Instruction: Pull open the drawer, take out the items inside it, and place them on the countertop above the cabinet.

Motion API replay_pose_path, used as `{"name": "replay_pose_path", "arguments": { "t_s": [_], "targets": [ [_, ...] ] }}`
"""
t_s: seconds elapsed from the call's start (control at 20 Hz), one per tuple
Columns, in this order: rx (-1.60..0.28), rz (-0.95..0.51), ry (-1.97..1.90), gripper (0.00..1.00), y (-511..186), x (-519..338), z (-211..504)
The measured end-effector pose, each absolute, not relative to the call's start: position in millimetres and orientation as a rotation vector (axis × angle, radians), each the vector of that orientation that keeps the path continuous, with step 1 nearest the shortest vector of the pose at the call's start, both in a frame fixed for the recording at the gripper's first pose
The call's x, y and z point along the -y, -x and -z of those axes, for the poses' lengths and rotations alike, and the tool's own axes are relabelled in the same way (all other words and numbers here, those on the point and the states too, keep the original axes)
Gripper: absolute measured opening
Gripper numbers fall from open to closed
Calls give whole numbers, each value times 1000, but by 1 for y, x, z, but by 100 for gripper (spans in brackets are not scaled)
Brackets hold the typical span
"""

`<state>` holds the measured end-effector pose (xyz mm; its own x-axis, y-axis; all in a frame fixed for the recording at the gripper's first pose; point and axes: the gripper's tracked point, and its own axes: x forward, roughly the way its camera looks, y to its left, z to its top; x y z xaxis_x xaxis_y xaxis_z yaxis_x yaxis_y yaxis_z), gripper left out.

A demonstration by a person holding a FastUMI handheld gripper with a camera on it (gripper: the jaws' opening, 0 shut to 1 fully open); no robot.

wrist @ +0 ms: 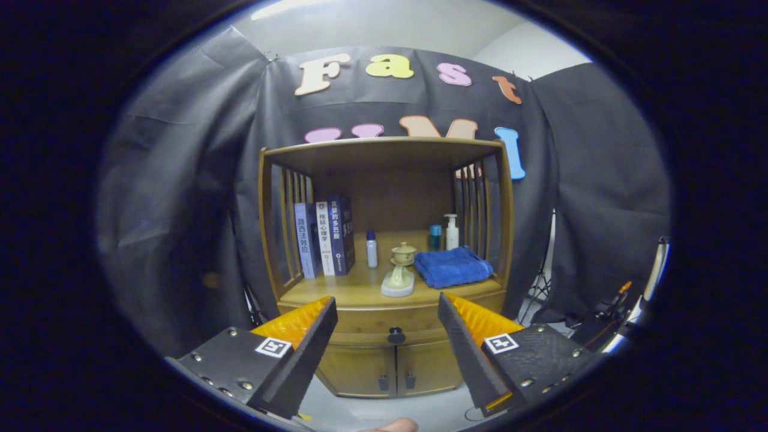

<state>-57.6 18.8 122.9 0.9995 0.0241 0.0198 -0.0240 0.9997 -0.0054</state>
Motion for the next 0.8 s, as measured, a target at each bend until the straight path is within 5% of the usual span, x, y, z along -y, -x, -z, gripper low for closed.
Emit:
{"name": "replay_pose_path", "arguments": {
  "t_s": [0.8],
  "targets": [
    [6, -14, -1, 100, 65, -16, -93]
  ]
}}
